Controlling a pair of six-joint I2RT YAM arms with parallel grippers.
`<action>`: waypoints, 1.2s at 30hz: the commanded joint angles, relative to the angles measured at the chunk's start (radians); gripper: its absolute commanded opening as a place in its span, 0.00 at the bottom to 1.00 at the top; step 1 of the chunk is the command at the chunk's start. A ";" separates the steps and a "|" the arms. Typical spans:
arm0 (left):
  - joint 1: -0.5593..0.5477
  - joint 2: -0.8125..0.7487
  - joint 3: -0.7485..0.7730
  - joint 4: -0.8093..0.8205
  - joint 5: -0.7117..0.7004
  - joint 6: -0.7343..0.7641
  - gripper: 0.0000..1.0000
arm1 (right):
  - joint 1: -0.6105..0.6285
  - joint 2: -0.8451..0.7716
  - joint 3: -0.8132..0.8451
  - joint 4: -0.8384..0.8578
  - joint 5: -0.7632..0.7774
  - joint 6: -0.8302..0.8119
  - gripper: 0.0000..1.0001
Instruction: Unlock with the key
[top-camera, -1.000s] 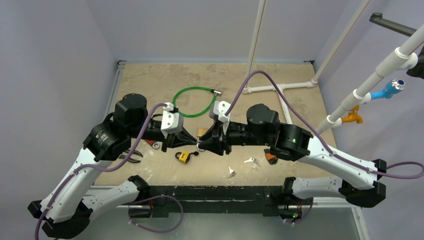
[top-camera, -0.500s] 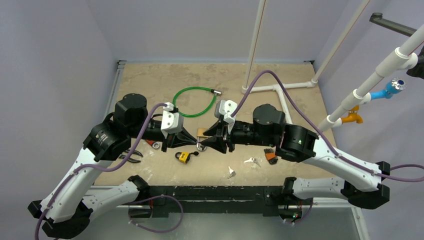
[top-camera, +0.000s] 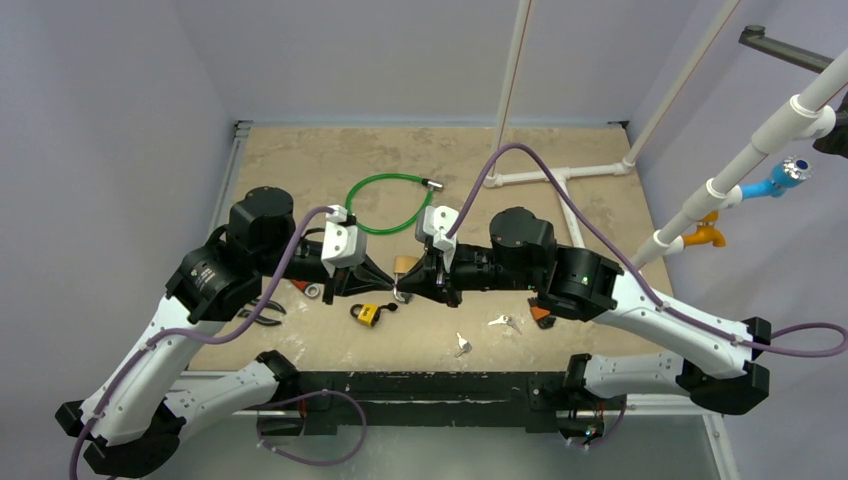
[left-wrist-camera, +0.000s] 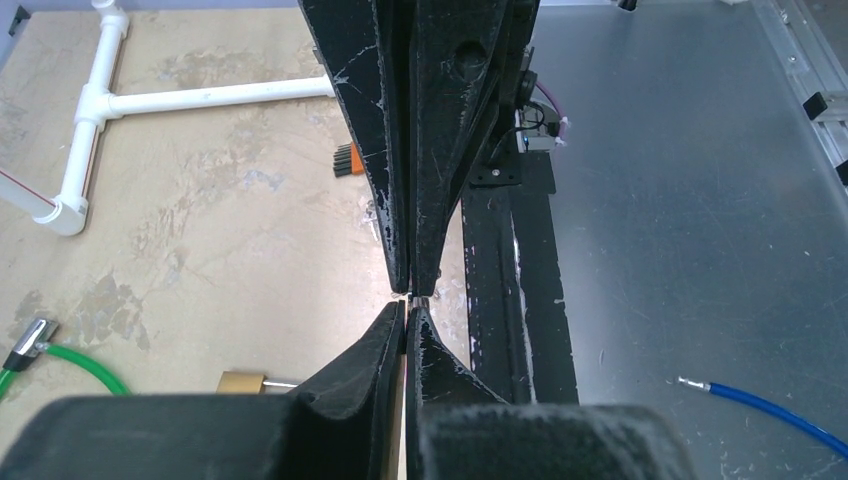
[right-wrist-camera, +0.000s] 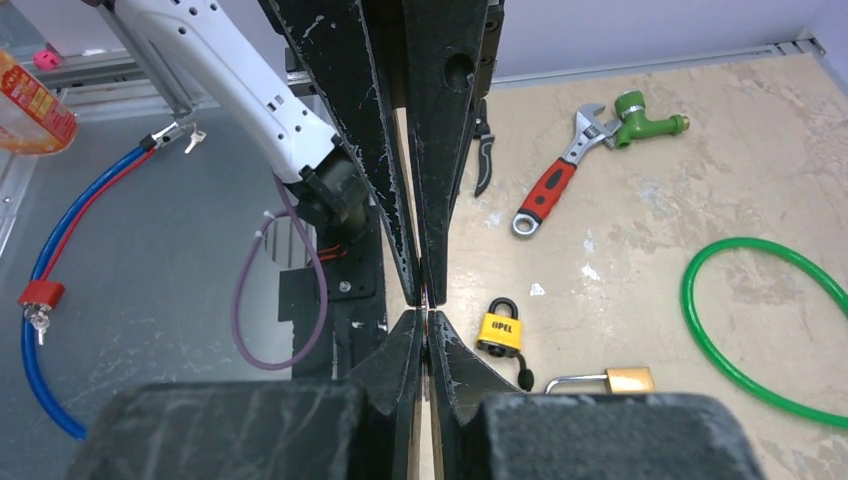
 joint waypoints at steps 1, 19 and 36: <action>0.003 -0.006 0.039 0.022 0.014 0.009 0.00 | -0.002 -0.004 0.006 0.005 -0.026 -0.011 0.00; 0.022 0.191 0.034 0.052 -0.623 -0.188 0.71 | -0.005 -0.245 -0.309 0.107 0.210 0.191 0.00; 0.055 0.851 0.115 0.096 -0.721 -0.440 0.71 | -0.005 -0.407 -0.370 0.085 0.275 0.356 0.00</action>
